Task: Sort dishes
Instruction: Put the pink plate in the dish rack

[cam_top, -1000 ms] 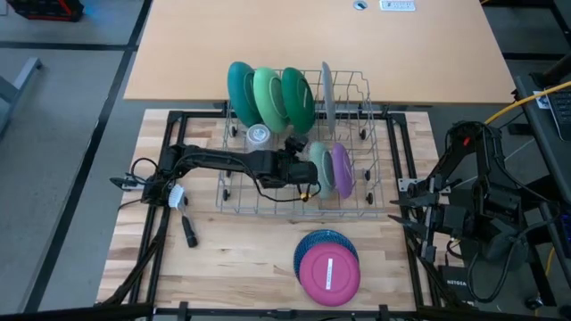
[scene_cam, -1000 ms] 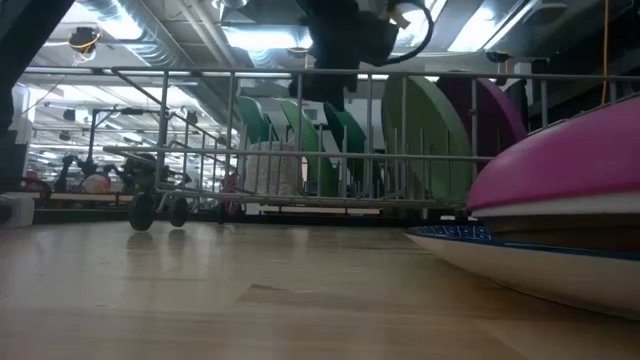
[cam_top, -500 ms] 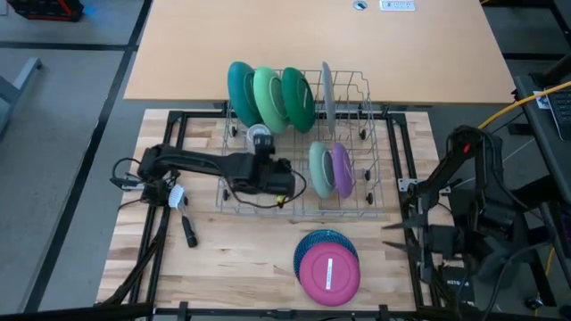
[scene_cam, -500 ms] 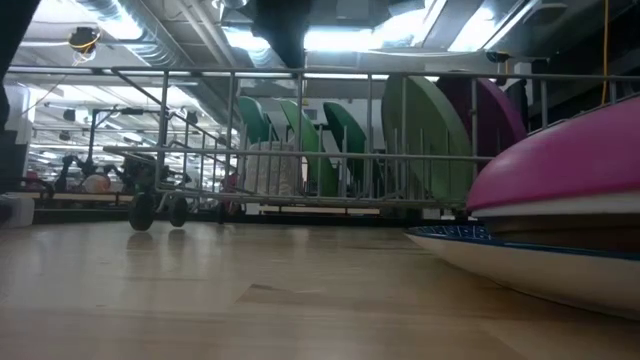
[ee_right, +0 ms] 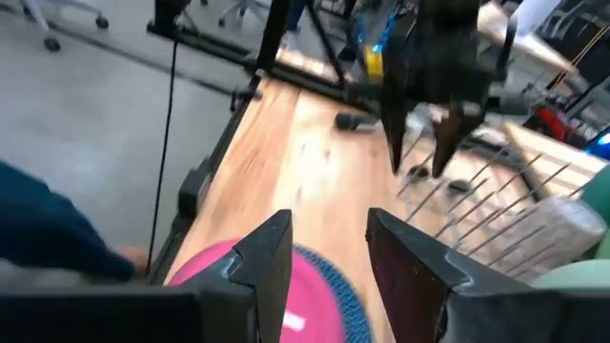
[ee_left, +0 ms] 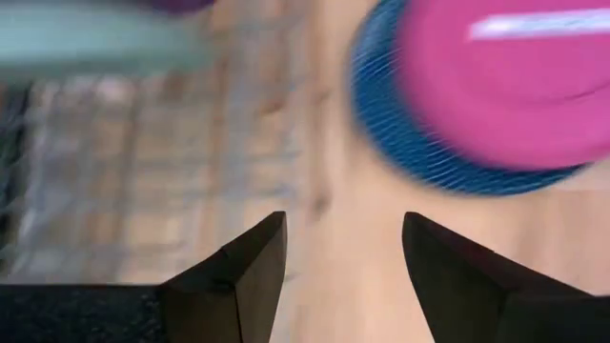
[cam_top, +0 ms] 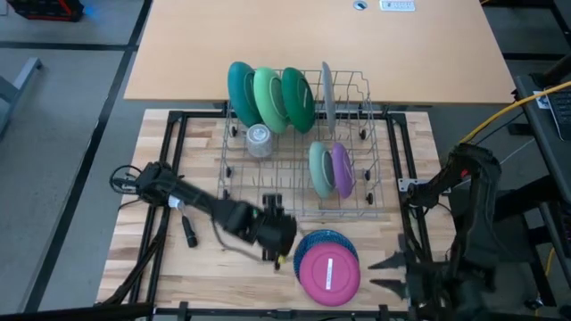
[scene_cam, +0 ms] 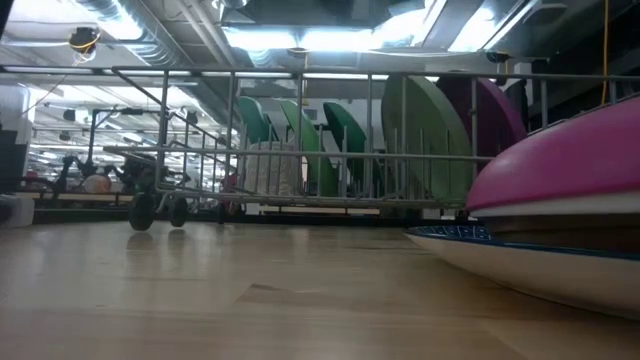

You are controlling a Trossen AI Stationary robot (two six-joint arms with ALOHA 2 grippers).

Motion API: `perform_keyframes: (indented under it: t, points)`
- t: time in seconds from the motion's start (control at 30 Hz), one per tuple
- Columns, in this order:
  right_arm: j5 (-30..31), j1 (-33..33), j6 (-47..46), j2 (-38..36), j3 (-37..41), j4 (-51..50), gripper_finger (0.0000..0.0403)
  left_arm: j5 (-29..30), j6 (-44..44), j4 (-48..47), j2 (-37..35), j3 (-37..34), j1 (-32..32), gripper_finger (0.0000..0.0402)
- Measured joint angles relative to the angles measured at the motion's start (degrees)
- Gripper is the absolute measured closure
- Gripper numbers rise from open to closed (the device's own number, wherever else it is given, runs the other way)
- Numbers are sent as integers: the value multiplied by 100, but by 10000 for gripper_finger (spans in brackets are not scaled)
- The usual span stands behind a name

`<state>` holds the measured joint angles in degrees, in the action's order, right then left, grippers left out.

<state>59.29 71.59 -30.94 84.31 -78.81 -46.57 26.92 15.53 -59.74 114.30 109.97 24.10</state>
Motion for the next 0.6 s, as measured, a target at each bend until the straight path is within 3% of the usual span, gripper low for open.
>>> perform_keyframes:
  t: [0.3, 0.6]
  points:
    - [-840, 2, -630, 971, 0, 11, 259, 48, -477, 2144, 584, 2, 1065, 204]
    - [-1665, 0, -634, 1756, 0, 0, 259, 34, -1416, 3816, 1549, 2, 1449, 204]
